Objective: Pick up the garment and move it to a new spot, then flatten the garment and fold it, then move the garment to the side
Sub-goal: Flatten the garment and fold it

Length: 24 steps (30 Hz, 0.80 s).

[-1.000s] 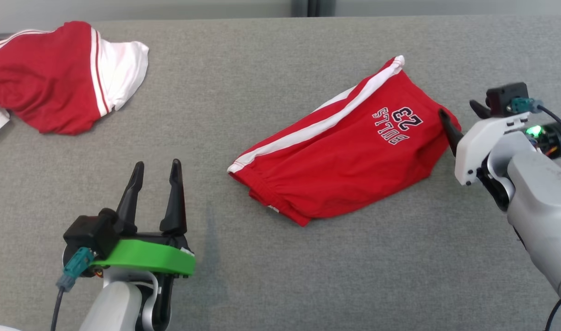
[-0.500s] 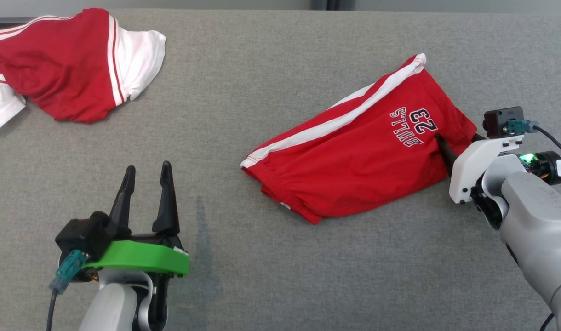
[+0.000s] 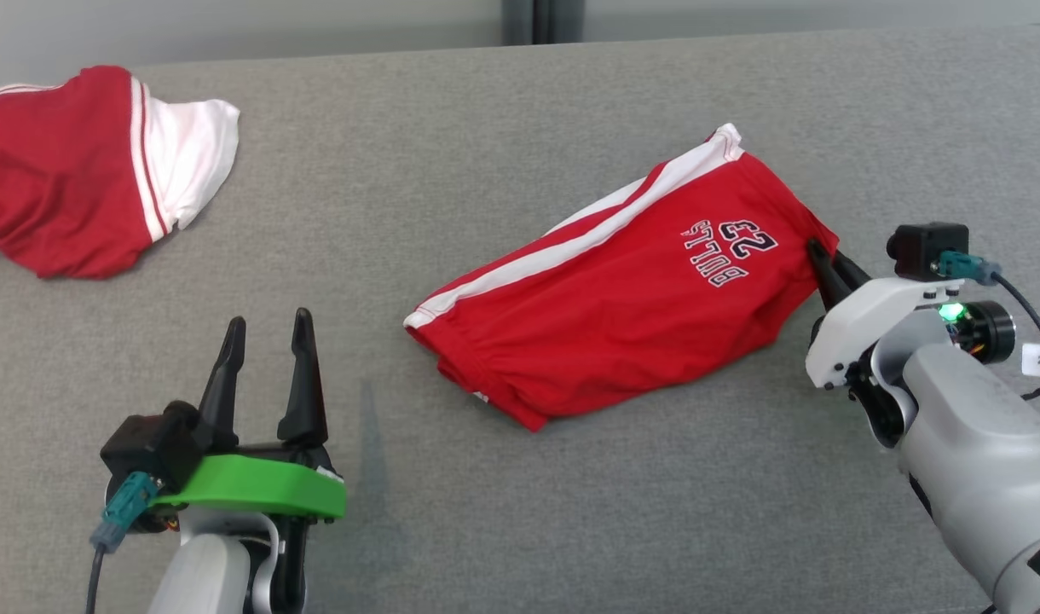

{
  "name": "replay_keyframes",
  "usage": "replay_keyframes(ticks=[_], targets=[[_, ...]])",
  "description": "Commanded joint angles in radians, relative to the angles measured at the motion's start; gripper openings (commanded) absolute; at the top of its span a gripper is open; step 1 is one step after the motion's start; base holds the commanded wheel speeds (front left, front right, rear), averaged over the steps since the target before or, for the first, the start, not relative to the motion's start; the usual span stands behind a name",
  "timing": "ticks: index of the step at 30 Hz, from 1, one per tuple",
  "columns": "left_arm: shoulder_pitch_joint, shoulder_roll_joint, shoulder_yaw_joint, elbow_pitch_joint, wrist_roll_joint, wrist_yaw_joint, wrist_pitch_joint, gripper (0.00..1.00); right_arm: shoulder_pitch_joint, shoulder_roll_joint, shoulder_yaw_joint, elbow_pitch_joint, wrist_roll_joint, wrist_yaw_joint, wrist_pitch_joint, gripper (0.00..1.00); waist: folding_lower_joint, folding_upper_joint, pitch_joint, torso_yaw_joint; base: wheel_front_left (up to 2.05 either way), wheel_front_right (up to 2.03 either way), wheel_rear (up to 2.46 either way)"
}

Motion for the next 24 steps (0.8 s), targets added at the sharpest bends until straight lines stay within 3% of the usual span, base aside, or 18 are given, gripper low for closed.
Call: replay_keyframes(ticks=[1, 9, 13, 19, 24], targets=[[0.022, -0.003, 0.006, 0.005, 0.002, -0.009, 0.001, 1.0, 0.057, -0.013, -0.05, -0.054, -0.008, -0.001, -0.005, 0.0, 0.0, 0.0, -0.038, -0.065, 0.0, 0.0, 0.0], [0.049, -0.019, 0.015, 0.008, 0.014, -0.009, 0.001, 1.0, 0.27, 0.035, -0.276, -0.236, -0.106, -0.001, -0.005, 0.0, 0.0, 0.0, -0.059, -0.124, 0.0, 0.0, 0.0], [0.062, -0.03, 0.013, 0.011, 0.018, -0.013, 0.001, 1.0, 0.372, 0.095, -0.391, -0.32, -0.167, -0.001, -0.006, 0.0, 0.0, 0.0, -0.062, -0.129, 0.0, 0.0, 0.0], [0.072, -0.043, 0.012, 0.023, 0.019, -0.02, 0.001, 1.0, 0.431, 0.154, -0.471, -0.373, -0.247, -0.001, -0.006, 0.0, 0.0, 0.0, -0.072, -0.099, 0.0, 0.0, 0.0], [0.08, -0.054, 0.02, 0.026, 0.019, -0.025, 0.001, 1.0, 0.409, 0.169, -0.477, -0.407, -0.297, -0.001, -0.006, 0.0, 0.0, 0.0, -0.086, -0.068, 0.0, 0.0, 0.0]])
